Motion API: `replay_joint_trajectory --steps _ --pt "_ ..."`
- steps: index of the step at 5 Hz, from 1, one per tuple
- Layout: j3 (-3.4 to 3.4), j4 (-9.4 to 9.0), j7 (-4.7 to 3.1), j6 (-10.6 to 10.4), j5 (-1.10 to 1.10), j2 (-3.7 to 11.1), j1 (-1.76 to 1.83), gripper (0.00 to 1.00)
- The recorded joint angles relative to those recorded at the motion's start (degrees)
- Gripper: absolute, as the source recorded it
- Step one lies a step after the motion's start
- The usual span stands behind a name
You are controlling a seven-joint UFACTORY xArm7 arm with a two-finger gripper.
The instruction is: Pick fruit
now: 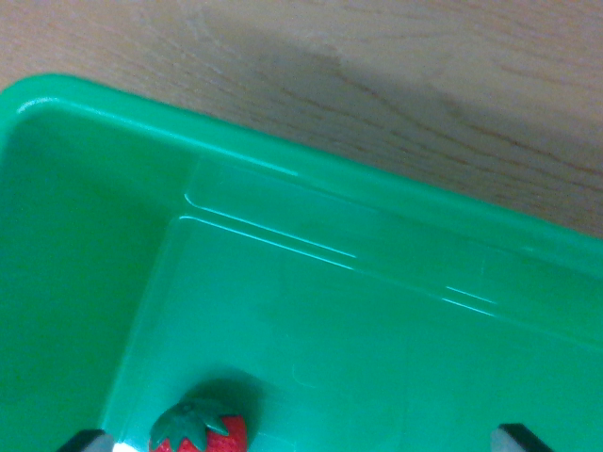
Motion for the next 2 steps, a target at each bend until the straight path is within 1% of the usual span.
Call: replay_joint_trajectory --steps 1,2 --pt "0.00 0.00 0.00 0.00 0.00 0.00 0.00 0.00" --pt "0.36 -1.89 -0.63 -2.64 -0.01 0.82 0.22 0.00"
